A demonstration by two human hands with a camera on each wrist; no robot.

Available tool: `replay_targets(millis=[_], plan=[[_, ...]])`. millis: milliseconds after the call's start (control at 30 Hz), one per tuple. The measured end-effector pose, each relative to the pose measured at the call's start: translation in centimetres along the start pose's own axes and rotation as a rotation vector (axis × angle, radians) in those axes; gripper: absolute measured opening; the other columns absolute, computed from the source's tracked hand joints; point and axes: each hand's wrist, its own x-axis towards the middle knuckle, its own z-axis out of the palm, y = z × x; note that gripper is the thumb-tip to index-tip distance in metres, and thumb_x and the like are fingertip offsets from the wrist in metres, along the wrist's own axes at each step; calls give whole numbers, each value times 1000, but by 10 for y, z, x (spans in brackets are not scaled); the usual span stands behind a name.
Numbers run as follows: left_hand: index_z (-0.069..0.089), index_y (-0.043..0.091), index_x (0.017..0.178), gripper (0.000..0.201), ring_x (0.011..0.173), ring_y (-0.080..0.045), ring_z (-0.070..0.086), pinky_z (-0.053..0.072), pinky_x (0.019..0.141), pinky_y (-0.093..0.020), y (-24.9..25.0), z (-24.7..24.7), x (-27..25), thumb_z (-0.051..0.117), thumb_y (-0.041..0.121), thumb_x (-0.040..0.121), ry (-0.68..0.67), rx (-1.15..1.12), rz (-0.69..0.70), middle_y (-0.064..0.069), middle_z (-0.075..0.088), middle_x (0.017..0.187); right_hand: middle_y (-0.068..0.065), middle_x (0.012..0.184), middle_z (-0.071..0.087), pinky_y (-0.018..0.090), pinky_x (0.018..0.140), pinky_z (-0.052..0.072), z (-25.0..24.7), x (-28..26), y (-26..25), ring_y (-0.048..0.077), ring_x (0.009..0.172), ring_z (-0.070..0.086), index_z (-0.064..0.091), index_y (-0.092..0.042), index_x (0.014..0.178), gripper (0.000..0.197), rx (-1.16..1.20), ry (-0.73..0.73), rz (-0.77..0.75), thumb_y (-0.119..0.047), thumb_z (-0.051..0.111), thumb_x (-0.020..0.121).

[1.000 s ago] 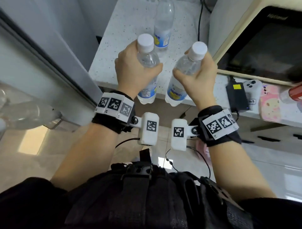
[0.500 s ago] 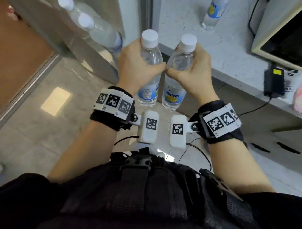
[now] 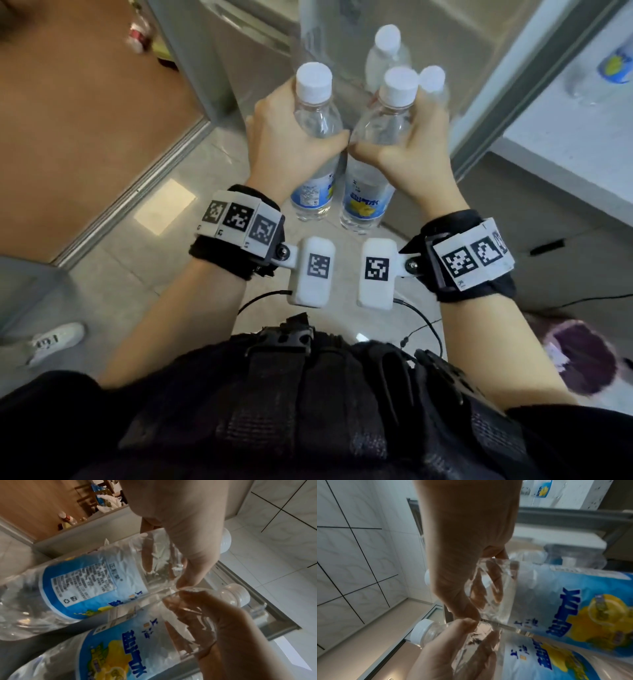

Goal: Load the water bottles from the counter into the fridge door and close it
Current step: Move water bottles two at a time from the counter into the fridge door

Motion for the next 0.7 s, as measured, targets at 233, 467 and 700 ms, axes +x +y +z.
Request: replay_targets(millis=[233, 467, 700], plan=[[65, 16, 90, 46, 86, -17, 66, 54, 82, -41, -50, -54, 59, 74, 43, 54, 43, 15, 14, 4, 71, 86, 12, 84, 69, 48, 75, 54, 79, 46, -27, 28, 82, 65, 60, -4, 87, 37, 13, 29, -59, -23, 71, 57], [67, 13, 92, 51, 86, -16, 68, 56, 80, -39, -64, -50, 146, 72, 46, 54, 34, -98, 93, 1, 73, 89, 15, 85, 67, 49, 73, 52, 98, 118, -39, 29, 80, 62, 58, 0, 89, 36, -44, 159, -149, -20, 73, 63], [65, 8, 93, 48, 87, -16, 67, 54, 83, -40, -58, -26, 234, 80, 37, 58, 21, -272, 195, -2, 71, 90, 0, 91, 59, 38, 77, 52, 95, 192, -51, 17, 85, 59, 58, -20, 100, 37, -179, 261, -240, -23, 69, 64]])
